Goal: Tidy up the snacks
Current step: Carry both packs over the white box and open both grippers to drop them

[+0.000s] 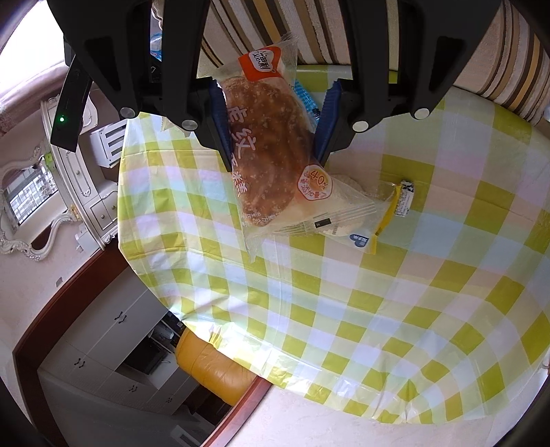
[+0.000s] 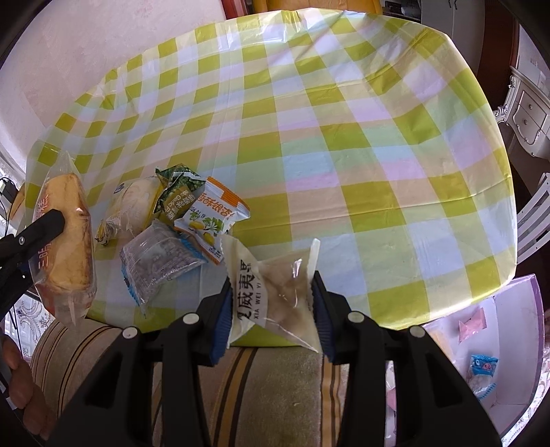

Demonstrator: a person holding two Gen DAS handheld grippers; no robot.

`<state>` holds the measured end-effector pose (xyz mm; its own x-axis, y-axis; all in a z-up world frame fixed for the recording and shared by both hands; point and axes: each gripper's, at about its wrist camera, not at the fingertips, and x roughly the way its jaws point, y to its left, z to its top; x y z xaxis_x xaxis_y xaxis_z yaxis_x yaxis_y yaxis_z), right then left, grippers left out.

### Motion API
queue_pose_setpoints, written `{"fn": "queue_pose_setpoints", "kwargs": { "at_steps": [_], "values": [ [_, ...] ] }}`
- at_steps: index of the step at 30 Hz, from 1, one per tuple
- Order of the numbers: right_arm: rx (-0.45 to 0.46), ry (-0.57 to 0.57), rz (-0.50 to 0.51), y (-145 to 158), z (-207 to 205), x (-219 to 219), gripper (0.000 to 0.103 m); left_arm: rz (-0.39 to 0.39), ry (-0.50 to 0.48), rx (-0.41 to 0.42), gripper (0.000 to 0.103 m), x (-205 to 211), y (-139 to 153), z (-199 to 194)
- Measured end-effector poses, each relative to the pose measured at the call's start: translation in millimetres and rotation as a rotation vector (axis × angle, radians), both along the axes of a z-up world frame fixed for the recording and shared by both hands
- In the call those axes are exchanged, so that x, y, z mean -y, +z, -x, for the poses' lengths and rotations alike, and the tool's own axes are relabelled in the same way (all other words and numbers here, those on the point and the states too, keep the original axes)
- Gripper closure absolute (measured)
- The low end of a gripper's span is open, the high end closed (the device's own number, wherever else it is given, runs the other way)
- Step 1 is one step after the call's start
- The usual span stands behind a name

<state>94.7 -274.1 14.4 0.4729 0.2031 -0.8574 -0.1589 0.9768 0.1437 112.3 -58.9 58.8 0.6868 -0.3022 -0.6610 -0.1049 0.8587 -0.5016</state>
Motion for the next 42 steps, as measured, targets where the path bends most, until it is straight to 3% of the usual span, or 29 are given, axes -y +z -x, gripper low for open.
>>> {"fn": "queue_pose_setpoints", "kwargs": {
  "at_steps": [23,42],
  "values": [
    [0.021,-0.167,-0.001,6,30,90,0.061,-0.014,-0.253,-0.009,0.060,103,5,-4],
    [0.016,-0.318,0.122,-8,50,153,0.060,-0.034,-0.485,-0.084,0.060,196,-21,-8]
  ]
}}
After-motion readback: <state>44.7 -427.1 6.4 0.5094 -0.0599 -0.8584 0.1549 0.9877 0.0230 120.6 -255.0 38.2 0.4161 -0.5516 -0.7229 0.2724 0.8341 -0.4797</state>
